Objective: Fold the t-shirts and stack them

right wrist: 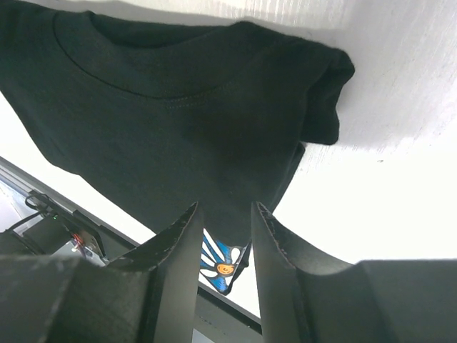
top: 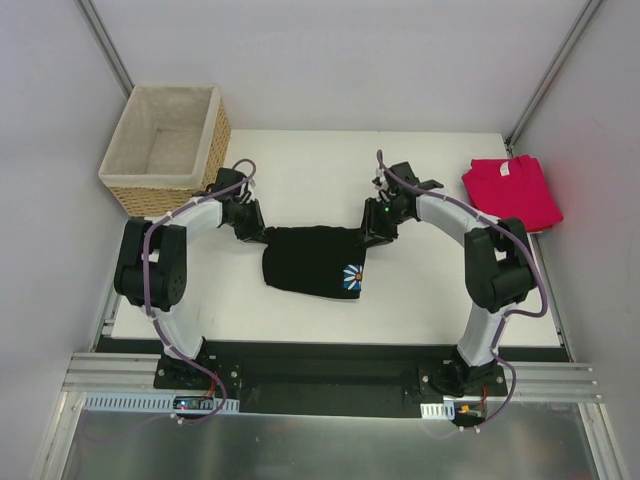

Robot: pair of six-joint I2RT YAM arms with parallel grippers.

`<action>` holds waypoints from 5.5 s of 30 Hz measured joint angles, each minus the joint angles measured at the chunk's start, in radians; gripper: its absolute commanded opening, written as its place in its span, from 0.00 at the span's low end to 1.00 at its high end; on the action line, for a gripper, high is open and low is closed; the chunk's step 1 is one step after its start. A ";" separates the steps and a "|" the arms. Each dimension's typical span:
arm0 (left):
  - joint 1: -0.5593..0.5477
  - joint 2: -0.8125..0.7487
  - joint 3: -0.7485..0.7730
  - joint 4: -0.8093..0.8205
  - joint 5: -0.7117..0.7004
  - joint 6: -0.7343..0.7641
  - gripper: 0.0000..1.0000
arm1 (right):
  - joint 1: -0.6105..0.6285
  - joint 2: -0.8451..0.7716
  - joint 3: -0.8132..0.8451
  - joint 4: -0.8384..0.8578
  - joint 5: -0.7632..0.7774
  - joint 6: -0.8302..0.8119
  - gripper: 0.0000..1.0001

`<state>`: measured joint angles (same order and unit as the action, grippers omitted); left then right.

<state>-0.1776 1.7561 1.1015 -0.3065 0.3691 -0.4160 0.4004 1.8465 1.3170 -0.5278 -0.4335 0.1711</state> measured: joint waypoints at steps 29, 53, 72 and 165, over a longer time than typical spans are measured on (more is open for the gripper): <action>-0.143 0.050 -0.021 0.058 0.057 -0.061 0.36 | 0.039 0.030 -0.025 -0.011 0.014 -0.021 0.35; -0.142 -0.186 0.066 -0.154 -0.031 0.037 0.08 | 0.024 -0.084 -0.006 -0.099 0.213 -0.050 0.20; -0.234 -0.014 0.171 -0.086 0.051 -0.014 0.00 | -0.011 -0.003 0.055 -0.106 0.222 -0.060 0.05; -0.109 -0.352 -0.037 -0.126 0.043 0.009 0.24 | -0.615 -0.183 0.151 -0.341 0.528 -0.267 0.29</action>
<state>-0.2863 1.4040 1.0649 -0.4328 0.4122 -0.4068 -0.2150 1.6638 1.4677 -0.8684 0.0944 -0.0956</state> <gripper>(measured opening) 0.246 0.282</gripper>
